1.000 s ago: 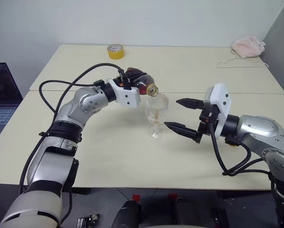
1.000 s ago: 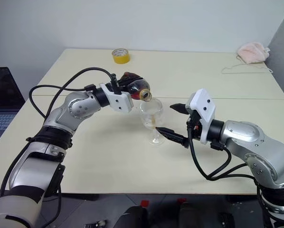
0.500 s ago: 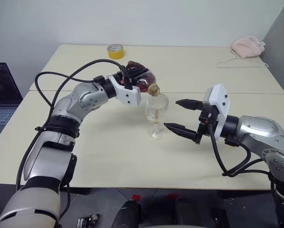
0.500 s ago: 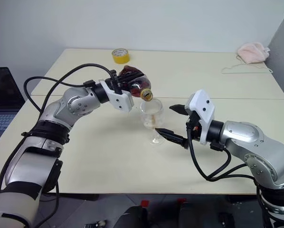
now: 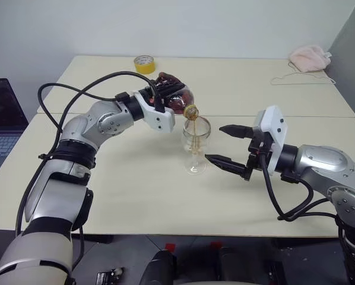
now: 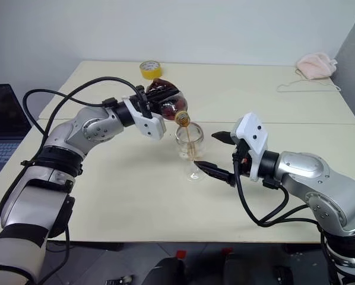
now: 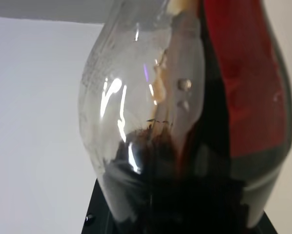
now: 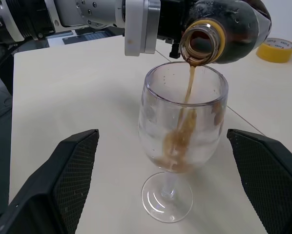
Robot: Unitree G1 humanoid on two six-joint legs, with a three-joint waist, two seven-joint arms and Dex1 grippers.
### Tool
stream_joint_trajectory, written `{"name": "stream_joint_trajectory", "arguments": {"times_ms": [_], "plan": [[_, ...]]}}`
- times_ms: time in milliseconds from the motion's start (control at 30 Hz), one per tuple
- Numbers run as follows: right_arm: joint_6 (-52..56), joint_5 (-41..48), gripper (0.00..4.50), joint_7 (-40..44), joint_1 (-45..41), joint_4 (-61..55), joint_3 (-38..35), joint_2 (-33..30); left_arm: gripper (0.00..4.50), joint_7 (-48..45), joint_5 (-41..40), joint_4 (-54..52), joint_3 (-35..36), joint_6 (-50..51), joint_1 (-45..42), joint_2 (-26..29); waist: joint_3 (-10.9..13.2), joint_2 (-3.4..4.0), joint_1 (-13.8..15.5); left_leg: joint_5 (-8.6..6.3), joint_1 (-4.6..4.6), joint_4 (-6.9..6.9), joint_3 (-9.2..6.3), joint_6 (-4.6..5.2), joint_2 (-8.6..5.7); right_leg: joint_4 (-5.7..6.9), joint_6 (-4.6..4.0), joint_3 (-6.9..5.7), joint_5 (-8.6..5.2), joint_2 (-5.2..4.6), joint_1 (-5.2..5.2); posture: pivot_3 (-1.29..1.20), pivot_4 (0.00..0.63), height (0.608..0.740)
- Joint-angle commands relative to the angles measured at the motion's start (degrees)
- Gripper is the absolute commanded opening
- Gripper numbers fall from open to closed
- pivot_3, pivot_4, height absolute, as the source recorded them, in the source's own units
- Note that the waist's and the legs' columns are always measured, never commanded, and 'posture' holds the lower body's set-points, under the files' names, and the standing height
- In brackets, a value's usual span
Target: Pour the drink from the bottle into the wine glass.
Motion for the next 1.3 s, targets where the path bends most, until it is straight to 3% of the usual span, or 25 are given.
{"name": "stream_joint_trajectory", "arguments": {"times_ms": [33,1300], "plan": [[-0.2,0.47,4.5,0.51,-1.03,-1.96,-0.59,-0.06,0.9,2.52,0.21,-0.38,0.47,-1.32,-2.85,1.26,0.0,0.0,-0.01,0.0,0.0,0.0,0.0,0.0,-0.1,0.0,0.0,0.0,0.0,0.0,0.0,0.0,0.15,0.74],[-0.12,-0.01,4.5,1.19,-0.44,-1.9,-0.43,-0.62,0.9,7.01,3.62,3.29,-1.82,-2.77,-6.59,2.64,0.0,0.0,-0.01,0.0,-0.06,0.05,-0.07,0.01,-0.29,0.21,0.02,0.03,-0.01,-0.11,-0.13,0.0,0.15,0.74]]}}
